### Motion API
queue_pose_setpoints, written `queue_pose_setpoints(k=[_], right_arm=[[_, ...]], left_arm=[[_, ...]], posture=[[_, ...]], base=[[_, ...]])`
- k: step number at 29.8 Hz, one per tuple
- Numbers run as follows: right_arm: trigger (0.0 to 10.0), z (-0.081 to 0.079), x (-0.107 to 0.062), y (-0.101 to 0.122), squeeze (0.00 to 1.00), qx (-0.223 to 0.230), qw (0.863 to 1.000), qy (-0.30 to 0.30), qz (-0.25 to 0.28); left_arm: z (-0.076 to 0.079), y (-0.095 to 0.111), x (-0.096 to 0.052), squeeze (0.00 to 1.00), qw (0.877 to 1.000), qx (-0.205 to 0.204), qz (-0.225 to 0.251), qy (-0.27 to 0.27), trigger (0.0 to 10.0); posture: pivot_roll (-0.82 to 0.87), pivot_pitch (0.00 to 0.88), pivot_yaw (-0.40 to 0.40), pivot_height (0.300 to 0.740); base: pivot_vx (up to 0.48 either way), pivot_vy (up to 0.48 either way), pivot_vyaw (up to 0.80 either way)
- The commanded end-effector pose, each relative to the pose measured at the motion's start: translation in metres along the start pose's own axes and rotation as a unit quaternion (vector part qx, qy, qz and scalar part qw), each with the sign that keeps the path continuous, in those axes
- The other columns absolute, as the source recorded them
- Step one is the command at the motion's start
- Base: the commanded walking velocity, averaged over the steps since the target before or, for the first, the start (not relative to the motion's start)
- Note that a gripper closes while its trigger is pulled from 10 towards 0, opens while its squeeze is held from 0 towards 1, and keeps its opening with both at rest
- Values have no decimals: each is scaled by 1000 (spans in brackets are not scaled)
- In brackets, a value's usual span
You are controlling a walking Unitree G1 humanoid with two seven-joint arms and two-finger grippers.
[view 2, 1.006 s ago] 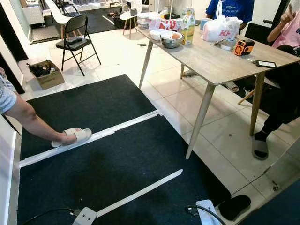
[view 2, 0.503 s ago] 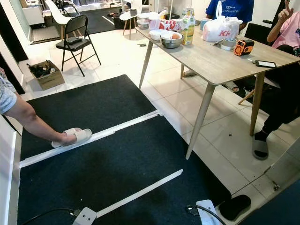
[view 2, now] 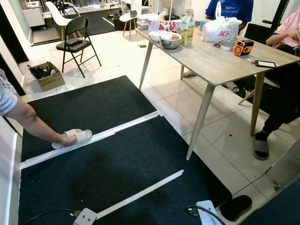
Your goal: Restocking fridge
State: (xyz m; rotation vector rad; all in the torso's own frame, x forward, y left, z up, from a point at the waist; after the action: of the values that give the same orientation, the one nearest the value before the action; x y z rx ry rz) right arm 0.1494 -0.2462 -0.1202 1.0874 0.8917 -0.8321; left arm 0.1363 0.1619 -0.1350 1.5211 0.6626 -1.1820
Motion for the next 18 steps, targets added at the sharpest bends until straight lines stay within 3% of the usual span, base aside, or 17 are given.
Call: queue_pose_setpoints(k=[1,18], right_arm=[[10000,-1,0,-1,0,11,1000,0,-1],[10000,-1,0,1,0,21,1000,1,4]], left_arm=[[11,-20,-1,0,999,-3,-38,-20,10000],[13,-24,-1,0,998,-3,-48,-27,10000]], posture=[[-16,0,24,740],[-17,0,25,740]], base=[[0,0,0],[15,0,0]])
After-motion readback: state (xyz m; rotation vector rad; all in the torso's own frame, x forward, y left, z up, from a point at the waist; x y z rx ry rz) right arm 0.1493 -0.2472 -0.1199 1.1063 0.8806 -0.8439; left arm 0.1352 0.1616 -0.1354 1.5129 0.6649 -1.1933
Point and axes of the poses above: a point about 5 cm out from each wrist's last joint towards the gripper, its own x axis pointing out of the wrist towards the gripper, its own y axis along the axis of the wrist's last joint, z = x × y, the point moved 3 cm from there along x, pointing out of the wrist towards the gripper, and after that the axes turned 6 degrees about -x, right-handed, at the moved point
